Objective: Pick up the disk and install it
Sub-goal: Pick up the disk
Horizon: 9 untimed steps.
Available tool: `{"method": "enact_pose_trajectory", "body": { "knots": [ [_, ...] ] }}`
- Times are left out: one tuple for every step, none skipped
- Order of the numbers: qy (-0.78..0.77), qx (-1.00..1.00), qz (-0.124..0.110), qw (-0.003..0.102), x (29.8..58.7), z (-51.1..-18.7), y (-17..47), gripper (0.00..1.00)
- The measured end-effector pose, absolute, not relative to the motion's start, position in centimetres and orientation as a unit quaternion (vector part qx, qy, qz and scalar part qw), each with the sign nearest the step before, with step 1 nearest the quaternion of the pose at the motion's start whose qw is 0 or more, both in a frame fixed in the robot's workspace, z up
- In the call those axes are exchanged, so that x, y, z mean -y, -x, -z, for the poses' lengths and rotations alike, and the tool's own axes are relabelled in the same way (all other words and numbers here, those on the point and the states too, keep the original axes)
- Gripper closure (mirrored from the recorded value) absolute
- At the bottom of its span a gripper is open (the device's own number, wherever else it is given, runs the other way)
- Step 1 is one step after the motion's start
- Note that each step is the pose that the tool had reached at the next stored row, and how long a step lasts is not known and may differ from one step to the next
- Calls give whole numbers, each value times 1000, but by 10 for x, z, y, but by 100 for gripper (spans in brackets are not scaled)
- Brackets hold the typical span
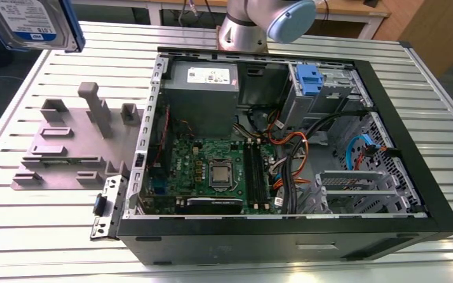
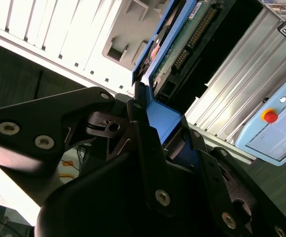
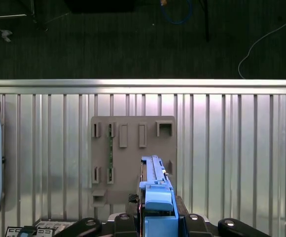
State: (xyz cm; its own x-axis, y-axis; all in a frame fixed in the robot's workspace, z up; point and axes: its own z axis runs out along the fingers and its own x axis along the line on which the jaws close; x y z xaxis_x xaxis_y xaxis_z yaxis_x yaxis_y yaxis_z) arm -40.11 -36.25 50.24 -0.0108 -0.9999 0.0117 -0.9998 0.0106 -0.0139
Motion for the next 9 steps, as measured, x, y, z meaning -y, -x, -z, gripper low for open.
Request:
{"method": "enact_pose_trajectory", "body": {
  "knots": [
    [703, -711, 9, 1, 363, -502, 400, 64],
    [703, -711, 9, 1, 363, -502, 399, 64],
    [703, -711, 9, 1, 363, -502, 398, 64],
    [703, -711, 9, 1, 363, -502, 397, 64],
    [703, -711, 9, 1, 363, -502, 396, 64],
    [703, -711, 9, 1, 363, -502, 395, 64],
    [703, -711, 9, 1, 364, -502, 394, 64],
    [703, -711, 9, 1, 364, -502, 393, 64],
    [703, -711, 9, 1, 364, -502, 392, 64]
  ]
}}
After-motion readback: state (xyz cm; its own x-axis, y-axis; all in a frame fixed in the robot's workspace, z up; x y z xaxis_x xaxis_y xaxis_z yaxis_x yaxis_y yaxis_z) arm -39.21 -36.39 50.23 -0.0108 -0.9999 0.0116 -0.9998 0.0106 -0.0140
